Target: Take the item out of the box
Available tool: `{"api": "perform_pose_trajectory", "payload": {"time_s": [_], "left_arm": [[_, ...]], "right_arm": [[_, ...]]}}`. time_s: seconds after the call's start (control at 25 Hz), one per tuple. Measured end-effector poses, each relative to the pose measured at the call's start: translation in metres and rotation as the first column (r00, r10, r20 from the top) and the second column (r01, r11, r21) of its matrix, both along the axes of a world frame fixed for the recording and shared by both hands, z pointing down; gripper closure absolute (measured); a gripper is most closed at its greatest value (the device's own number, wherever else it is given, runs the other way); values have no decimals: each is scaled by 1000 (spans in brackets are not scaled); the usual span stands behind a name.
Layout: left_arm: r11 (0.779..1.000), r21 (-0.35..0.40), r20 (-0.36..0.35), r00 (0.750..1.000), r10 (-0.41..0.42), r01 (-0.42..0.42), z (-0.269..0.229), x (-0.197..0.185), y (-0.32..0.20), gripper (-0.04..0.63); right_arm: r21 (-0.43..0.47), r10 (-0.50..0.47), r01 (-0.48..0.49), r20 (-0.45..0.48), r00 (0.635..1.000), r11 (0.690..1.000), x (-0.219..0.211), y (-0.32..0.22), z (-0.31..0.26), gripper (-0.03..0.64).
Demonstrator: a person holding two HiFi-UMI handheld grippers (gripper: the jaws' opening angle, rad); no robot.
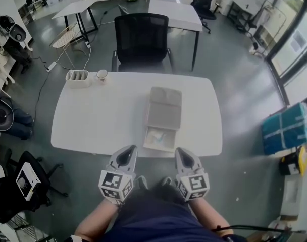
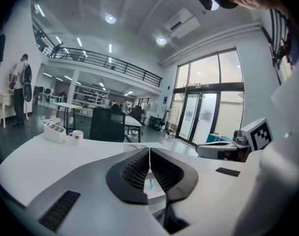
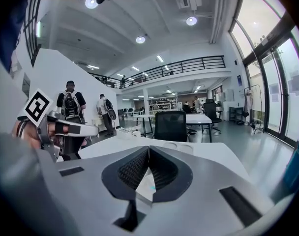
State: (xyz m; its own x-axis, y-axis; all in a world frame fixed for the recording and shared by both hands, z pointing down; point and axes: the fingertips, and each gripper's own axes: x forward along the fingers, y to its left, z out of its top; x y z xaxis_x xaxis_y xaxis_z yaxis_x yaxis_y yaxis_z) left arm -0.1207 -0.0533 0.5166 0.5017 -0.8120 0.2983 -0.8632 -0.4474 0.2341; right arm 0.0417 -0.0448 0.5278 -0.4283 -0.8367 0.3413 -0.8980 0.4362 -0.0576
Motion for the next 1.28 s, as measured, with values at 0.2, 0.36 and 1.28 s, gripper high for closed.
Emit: {"api": "perform_pose_trajectory", "payload": {"time_s": [0.2,0.36,1.28], "left_arm": [[1000,-13,9,1000,-19,19,1,13,-11,563],[999,-15,27,999,-44,44,2,28,-18,563],[971,-95,100,973,-210,220,41,-16,-47,563]], "right_arm": [[-62,-77,72,-86,993,995,-3,-24,29,599],[-193,-206,181,-120,971,964,-9,-43,80,598],[-531,-580,370,-309,754,763,-73,-91,235,486]]}}
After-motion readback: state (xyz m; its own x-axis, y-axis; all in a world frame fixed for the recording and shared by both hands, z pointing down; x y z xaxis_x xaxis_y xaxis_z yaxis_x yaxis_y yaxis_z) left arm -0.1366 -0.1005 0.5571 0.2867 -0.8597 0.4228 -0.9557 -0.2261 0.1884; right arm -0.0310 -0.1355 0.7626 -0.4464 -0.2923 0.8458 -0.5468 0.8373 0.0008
